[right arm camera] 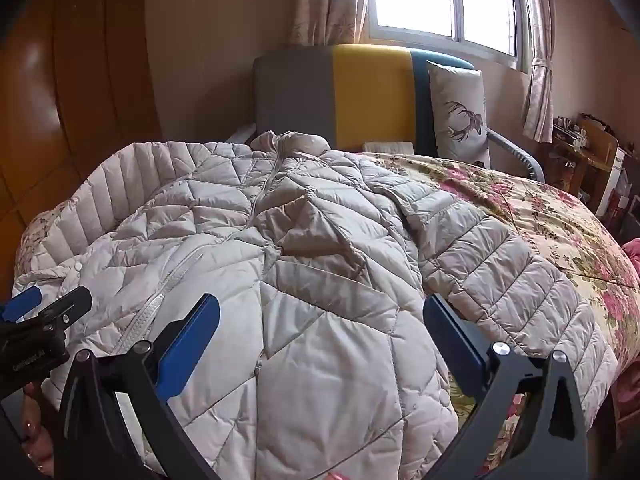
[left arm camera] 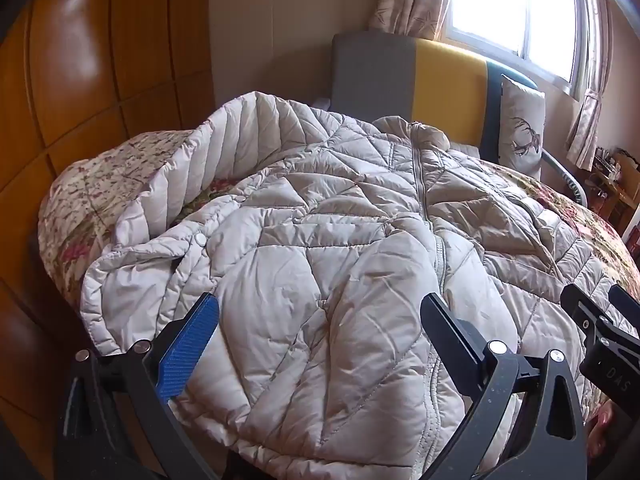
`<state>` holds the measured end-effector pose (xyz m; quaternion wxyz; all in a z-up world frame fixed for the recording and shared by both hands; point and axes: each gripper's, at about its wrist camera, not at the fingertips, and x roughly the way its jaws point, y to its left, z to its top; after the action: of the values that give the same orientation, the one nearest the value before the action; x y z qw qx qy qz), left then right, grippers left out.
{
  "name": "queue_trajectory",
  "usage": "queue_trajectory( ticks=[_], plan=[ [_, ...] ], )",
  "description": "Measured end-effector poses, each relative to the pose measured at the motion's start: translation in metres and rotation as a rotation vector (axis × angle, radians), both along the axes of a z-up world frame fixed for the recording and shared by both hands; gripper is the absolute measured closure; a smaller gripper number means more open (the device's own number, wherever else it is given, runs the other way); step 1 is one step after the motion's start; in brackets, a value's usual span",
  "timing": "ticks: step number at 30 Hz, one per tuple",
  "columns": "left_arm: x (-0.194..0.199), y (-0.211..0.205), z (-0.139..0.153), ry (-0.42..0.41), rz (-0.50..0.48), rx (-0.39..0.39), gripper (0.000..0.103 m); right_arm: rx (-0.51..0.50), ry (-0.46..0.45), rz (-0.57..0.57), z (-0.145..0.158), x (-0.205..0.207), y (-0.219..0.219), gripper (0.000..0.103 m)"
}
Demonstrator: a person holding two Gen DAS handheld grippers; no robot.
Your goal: Fold large clothes
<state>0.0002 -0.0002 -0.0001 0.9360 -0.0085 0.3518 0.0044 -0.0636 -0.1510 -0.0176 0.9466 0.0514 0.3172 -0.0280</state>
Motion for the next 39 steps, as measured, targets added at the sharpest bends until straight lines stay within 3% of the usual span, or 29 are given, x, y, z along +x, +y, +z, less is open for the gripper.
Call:
queue_trajectory(
  ticks=[39],
  plan=[
    [-0.001,0.005,-0.013,0.027,0.008,-0.007,0.003,0.012,0.031,0.012,-0.005,0.007,-0.001,0.002]
  ],
)
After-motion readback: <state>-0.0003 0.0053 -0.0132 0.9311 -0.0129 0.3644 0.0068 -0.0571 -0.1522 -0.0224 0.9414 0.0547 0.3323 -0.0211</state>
